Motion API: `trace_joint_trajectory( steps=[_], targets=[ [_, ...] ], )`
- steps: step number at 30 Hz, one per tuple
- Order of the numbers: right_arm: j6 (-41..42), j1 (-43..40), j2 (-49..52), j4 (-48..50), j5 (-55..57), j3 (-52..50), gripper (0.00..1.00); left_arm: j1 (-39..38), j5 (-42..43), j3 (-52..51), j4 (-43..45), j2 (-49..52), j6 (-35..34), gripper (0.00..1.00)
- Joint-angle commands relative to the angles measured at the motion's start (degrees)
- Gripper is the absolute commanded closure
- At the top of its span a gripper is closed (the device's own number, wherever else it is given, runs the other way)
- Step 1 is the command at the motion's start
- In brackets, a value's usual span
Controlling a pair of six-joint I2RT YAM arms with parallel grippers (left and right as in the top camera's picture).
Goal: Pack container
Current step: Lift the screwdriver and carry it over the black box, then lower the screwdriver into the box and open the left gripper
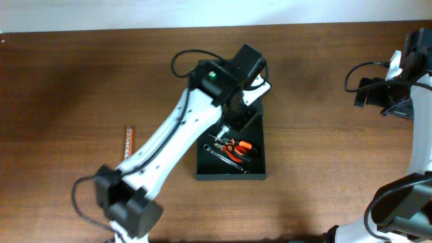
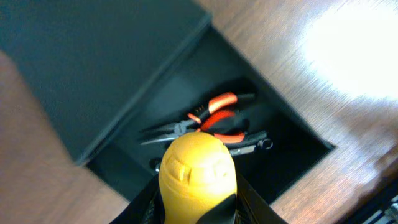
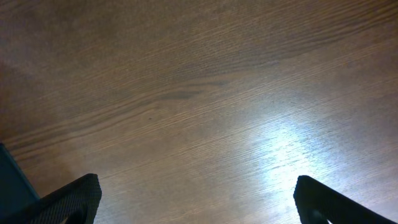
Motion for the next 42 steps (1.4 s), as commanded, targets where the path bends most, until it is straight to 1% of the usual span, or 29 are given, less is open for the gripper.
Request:
trace_joint_trajectory(
  steps=[1,3,10,13,21,22,23,24,25,28,33,36,37,38,39,40,42],
  targets=[
    [0.5,-0.1,-0.4,0.2,-0.1,0.1,0.01,0.2,4.1,0.5,-0.8,6.1,1.2,0.98],
    [0.5,-0.1,-0.4,0.2,-0.1,0.1,0.01,0.2,5.4,0.5,-0.8,8.3,1.2,0.98],
    [0.5,-0.1,-0.4,0.2,-0.1,0.1,0.01,0.1,5.3,0.5,-0.6,15.4,1.2,0.97],
    [0.5,-0.1,-0.4,0.2,-0.1,0.1,0.01,0.3,5.3,0.5,-0.6,16.9,1.2,0.93],
    [0.5,-0.1,-0.4,0.2,-0.1,0.1,0.01,0.3,5.4,0.5,-0.1,19.9,1.2,0.93],
    [0.5,-0.1,-0.4,0.2,-0.1,0.1,0.01,0.3,5.3,0.5,0.3,19.9,1.2,0.88],
    [0.5,-0.1,-0.4,0.2,-0.1,0.1,0.01,0.3,5.3,0.5,0.5,19.9,1.2,0.79],
    [0.5,-0.1,-0.4,0.2,-0.1,0.1,0.01,0.3,5.3,0.5,0.7,19.9,1.2,0.73],
    [0.5,-0.1,-0.4,0.2,-0.1,0.1,0.01,0.3,5.3,0.5,0.7,19.9,1.2,0.7],
    [0.5,-0.1,-0.4,0.2,-0.1,0.1,0.01,0.3,5.3,1.1,0.7,19.8,1.2,0.68],
    [0.5,-0.1,-0.4,0.2,-0.1,0.1,0.01,1.6,5.3,6.2,-1.2,19.8,1.2,0.63],
    [0.5,-0.1,-0.4,0.2,-0.1,0.1,0.01,2.9,5.3,11.2,-3.0,19.8,1.2,0.56],
    [0.5,-0.1,-0.4,0.2,-0.1,0.1,0.01,3.2,5.3,12.4,-3.4,19.8,1.2,0.51],
    [0.5,-0.1,-0.4,0.2,-0.1,0.1,0.01,3.7,5.3,13.9,-3.9,19.8,1.2,0.37],
    [0.5,-0.1,-0.4,0.2,-0.1,0.1,0.01,4.2,5.3,15.8,-4.4,19.8,1.2,0.17],
    [0.5,-0.1,-0.4,0.2,-0.1,0.1,0.01,4.7,5.3,17.0,-4.9,19.8,1.2,0.0],
    [0.5,-0.1,-0.4,0.2,-0.1,0.1,0.01,5.5,5.4,19.9,-6.3,19.8,1.2,0.01]
  ],
)
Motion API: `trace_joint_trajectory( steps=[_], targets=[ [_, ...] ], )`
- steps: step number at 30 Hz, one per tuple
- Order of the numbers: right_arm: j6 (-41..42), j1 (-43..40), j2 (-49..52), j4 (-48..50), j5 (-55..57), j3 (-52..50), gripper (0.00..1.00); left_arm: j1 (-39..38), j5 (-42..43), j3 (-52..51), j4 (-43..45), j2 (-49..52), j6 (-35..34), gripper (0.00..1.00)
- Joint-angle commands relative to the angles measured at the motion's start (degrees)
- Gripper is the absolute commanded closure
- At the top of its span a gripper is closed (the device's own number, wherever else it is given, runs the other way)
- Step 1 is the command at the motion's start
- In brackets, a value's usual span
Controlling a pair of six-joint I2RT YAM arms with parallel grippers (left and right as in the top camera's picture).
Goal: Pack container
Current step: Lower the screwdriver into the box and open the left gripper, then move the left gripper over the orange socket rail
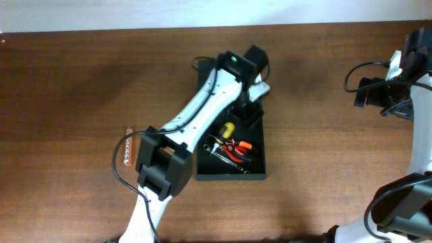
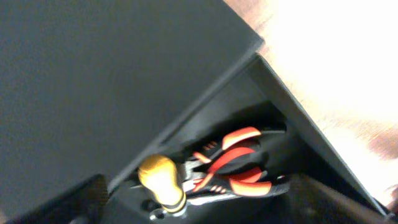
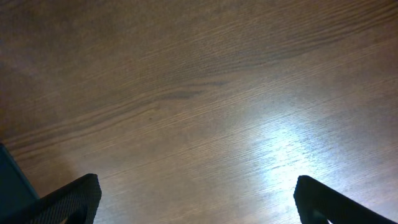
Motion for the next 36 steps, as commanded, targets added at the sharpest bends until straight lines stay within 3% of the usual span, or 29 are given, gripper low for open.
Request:
trace_joint_trajectory(
  steps=[1,13,16,23,29,36],
  targets=[
    [0.5,-0.1,-0.4,0.2,-0.1,0.1,0.01,2.1,0.7,5.7,-2.5,0.0,0.4,0.01],
    [0.5,-0.1,-0.4,0.2,-0.1,0.1,0.01,9.7,-0.1,30.6,-16.0,-3.6,-3.6,0.01],
    [0.5,-0.1,-0.4,0.2,-0.1,0.1,0.01,14.3,-3.6,31.5,-16.0,-7.5,-6.9,0.01],
    [0.5,-0.1,-0.4,0.2,-0.1,0.1,0.01,24.9,-5.2,31.4,-16.0,-12.2,-7.2,0.01],
    [0.5,-0.1,-0.4,0.2,-0.1,0.1,0.01,32.0,-5.5,25.2,-16.0,-17.0,-7.1,0.01],
    [0.5,-0.1,-0.4,0.2,-0.1,0.1,0.01,40.3,-5.5,0.6,-16.0,-27.8,-7.0,0.01]
  ],
)
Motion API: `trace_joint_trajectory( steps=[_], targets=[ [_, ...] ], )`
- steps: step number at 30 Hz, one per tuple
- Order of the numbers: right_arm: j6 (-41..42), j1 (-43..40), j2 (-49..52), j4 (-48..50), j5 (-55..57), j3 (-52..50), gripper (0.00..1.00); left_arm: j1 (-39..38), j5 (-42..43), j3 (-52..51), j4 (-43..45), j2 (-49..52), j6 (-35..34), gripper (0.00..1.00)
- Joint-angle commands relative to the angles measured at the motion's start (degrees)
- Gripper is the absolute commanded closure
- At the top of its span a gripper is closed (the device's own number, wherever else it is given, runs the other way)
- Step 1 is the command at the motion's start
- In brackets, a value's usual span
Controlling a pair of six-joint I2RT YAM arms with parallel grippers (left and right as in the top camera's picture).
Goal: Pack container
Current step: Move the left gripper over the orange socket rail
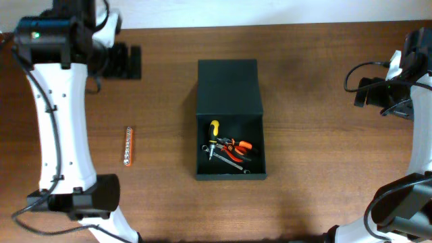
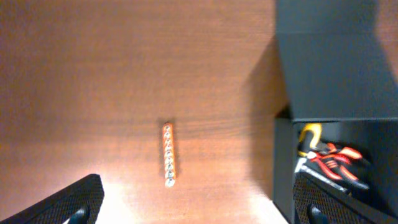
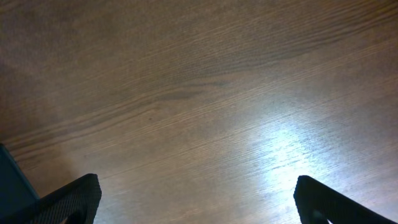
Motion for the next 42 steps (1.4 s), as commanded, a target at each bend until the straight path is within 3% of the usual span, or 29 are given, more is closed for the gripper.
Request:
trace_joint_trajectory(
  steps=[1,10,16,21,27,42],
  targets=[
    [0.5,-0.1,-0.4,0.2,-0.1,0.1,0.01,5.3,-0.4,-13.5,0.3,-6.8,-0.4,0.01],
    [0.5,-0.1,-0.4,0.2,-0.1,0.1,0.01,13.9,2.8,-34.2,5.2,-15.5,-0.4,0.01],
    [0.5,-0.1,-0.4,0.2,-0.1,0.1,0.01,14.0,-2.3,-48.4,17.1,-18.5,-0.4,0.01],
    [0.5,-0.1,-0.4,0.2,-0.1,0.1,0.01,14.0,-1.8,-63.8,32.4,-18.4,-0.3,0.01],
    [0.5,-0.1,-0.4,0.2,-0.1,0.1,0.01,14.0,-1.0,-67.8,39.1,-17.7,6.1,0.01],
    [0.5,-0.1,-0.4,0.2,-0.1,0.1,0.01,9.6,-0.2,-67.8,41.6,-2.2,9.4,0.01]
  ],
)
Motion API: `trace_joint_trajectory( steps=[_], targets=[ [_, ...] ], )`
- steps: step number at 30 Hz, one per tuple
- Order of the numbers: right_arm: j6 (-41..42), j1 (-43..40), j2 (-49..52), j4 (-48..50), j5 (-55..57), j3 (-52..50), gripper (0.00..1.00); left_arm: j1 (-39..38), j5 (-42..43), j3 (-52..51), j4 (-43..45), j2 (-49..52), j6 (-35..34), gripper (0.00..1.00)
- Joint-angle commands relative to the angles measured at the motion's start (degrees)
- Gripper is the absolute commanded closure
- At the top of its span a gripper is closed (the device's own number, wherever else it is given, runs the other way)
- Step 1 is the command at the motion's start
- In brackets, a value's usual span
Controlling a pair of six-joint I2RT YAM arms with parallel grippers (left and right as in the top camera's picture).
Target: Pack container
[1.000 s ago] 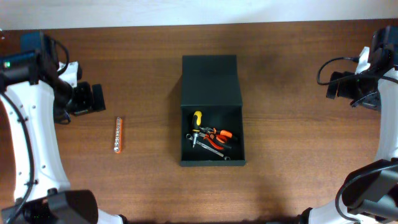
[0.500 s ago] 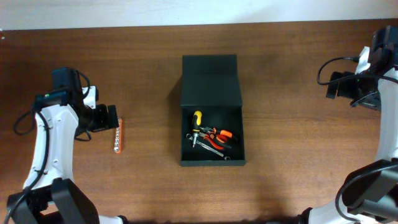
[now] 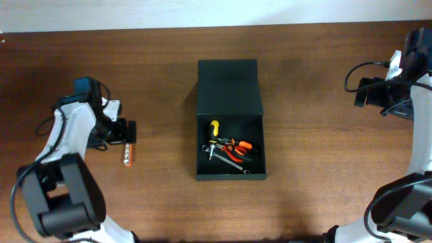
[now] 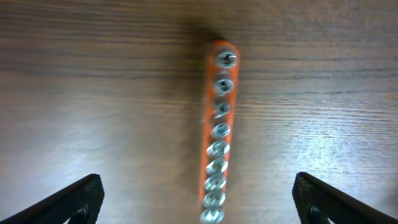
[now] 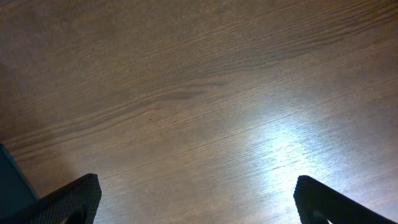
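Observation:
The black container (image 3: 230,165) stands mid-table with its lid (image 3: 228,86) folded back. Inside lie a yellow-handled screwdriver (image 3: 214,128), orange-handled pliers (image 3: 237,147) and a wrench. An orange bit holder (image 3: 127,157) with a row of silver bits lies on the wood to the left. My left gripper (image 3: 125,133) hovers open just over it. In the left wrist view the bit holder (image 4: 217,124) runs down the middle between the wide-apart fingertips (image 4: 78,199). My right gripper (image 3: 370,93) is open at the far right over bare wood (image 5: 186,112), holding nothing.
The brown wooden table (image 3: 324,175) stretches around the container. A black cable (image 3: 361,67) loops beside the right arm. The left arm's white links reach in from the lower left edge.
My left gripper has moved from the table's back left corner to just over the orange bit holder, which now fills its wrist view. It is still open. The right arm has not moved.
My left gripper first held the yellow-handled screwdriver above the open container. Then it was open there, with the screwdriver lying among the pliers and wrench. After that it stood at the back left, and now it hangs open over the bit holder.

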Motion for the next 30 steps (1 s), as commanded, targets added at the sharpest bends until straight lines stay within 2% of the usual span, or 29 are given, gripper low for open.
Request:
trace_joint_trajectory(
  steps=[1,11,30],
  targets=[
    [0.5,-0.1,-0.4,0.0,-0.1,0.1,0.01,-2.9,0.7,-0.4,0.7,3.4,1.5,0.01],
    [0.5,-0.1,-0.4,0.0,-0.1,0.1,0.01,-5.3,-6.5,-0.4,1.3,4.8,-0.9,0.01],
    [0.5,-0.1,-0.4,0.0,-0.1,0.1,0.01,-4.4,-4.3,-0.5,1.4,5.6,-0.9,0.01]
  ],
)
